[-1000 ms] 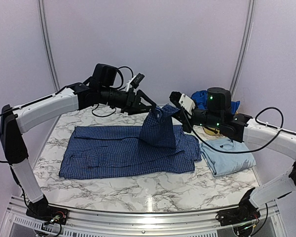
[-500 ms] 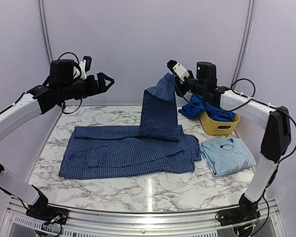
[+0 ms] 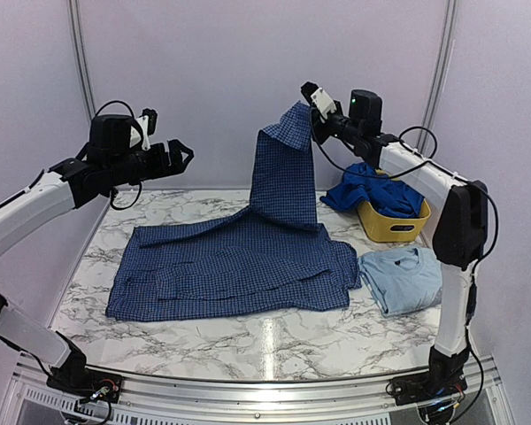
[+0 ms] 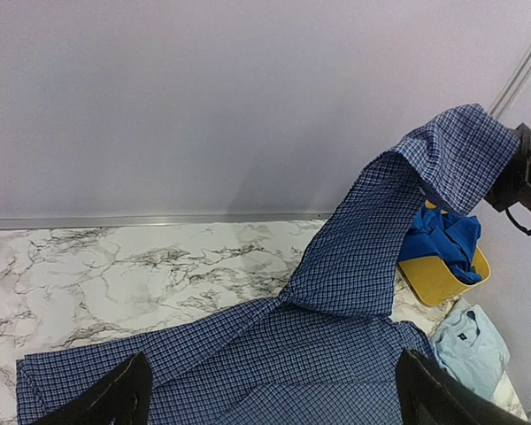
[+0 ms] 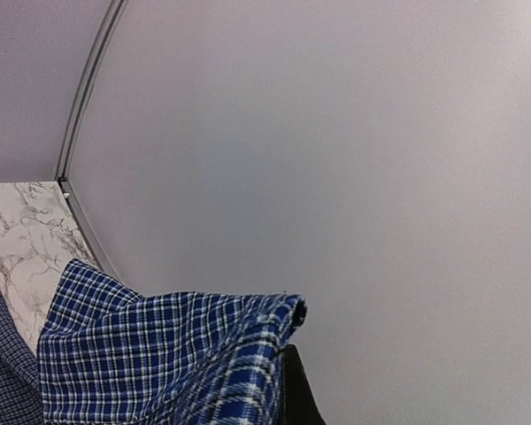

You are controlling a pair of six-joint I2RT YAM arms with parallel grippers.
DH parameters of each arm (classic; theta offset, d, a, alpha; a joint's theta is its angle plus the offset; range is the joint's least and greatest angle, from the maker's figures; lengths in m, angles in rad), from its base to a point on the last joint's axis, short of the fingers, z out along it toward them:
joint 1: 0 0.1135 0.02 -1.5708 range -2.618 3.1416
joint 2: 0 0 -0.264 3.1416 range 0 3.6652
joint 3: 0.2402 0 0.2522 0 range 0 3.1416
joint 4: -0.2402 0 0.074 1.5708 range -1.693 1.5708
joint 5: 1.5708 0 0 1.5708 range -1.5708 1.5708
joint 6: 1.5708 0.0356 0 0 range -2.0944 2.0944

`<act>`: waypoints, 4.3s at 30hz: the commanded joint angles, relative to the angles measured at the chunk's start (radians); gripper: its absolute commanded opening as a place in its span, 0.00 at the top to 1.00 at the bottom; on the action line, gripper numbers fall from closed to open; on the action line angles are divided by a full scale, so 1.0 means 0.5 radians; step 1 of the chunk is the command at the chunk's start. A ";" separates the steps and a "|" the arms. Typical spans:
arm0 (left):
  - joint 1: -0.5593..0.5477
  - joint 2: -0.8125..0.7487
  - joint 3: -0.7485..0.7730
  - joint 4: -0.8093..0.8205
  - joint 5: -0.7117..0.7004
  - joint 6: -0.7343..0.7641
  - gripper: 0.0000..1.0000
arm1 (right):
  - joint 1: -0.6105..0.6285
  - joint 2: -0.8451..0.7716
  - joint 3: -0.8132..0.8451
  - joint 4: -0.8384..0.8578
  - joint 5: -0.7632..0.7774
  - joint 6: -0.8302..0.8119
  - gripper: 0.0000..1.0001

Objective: Fold and stack the mixed laundry pile
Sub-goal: Adjust the rectangle-folded shirt at the center of the board.

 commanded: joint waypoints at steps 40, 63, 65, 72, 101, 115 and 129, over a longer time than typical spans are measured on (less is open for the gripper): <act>0.862 1.080 -0.168 -0.196 0.278 -0.749 0.72 | 0.184 -0.724 -0.894 -0.223 -0.112 -0.006 1.00; 0.896 0.837 -0.101 -0.625 0.166 -0.272 1.00 | 0.180 -0.841 -0.807 -0.914 -0.511 -0.099 1.00; 0.895 0.844 -0.133 -0.634 0.197 -0.248 1.00 | 0.185 -0.891 -0.875 -0.985 -0.489 -0.116 1.00; 0.896 0.915 -0.216 -0.669 0.134 -0.195 1.00 | 0.186 -1.020 -0.918 -1.166 -0.469 -0.117 1.00; 0.743 0.308 -0.380 -0.315 0.332 0.126 0.24 | 0.464 -0.877 -0.887 -1.410 -0.621 -0.060 1.00; 0.061 -0.504 -1.155 0.503 0.368 0.099 0.07 | 0.677 0.164 -0.250 -1.431 -1.004 0.468 1.00; -0.524 -0.357 -1.206 0.656 -0.067 0.086 0.09 | 0.575 0.122 -0.263 -1.148 -0.805 0.978 1.00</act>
